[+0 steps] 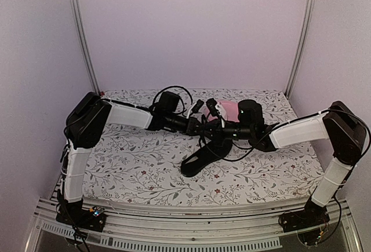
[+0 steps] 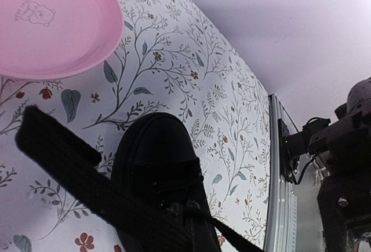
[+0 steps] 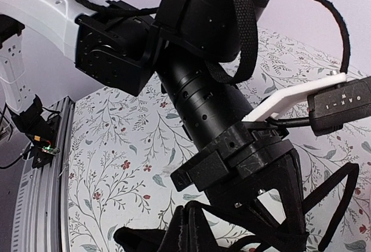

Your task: Tie the shoes

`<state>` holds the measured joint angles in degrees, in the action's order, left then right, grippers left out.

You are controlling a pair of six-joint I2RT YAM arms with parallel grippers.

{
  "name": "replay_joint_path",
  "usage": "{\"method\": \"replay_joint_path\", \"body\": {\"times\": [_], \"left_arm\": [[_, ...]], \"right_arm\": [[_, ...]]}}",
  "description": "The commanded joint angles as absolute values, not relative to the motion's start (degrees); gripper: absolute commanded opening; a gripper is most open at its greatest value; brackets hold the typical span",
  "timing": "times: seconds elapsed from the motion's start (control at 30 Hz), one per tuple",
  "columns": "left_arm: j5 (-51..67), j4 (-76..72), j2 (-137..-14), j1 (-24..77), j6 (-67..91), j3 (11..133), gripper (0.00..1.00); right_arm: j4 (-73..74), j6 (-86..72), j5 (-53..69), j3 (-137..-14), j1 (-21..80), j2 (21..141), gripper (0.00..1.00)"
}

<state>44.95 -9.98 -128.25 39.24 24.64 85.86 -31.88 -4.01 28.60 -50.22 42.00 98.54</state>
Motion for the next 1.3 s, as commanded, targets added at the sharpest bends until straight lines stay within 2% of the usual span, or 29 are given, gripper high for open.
{"method": "replay_joint_path", "body": {"times": [0.0,0.83,1.27], "left_arm": [[46.68,-7.92,-126.3,39.04,23.55,87.08,0.0],[52.3,-7.56,-124.6,37.59,24.46,85.95,0.0],[52.47,-8.35,-125.07,37.66,25.3,84.64,0.0]], "right_arm": [[-36.08,-0.69,32.1,-52.32,42.76,99.67,0.02],[-38.77,-0.81,38.75,-55.47,42.72,102.44,0.02],[-35.33,6.68,29.8,-53.92,42.73,104.52,0.02]]}}
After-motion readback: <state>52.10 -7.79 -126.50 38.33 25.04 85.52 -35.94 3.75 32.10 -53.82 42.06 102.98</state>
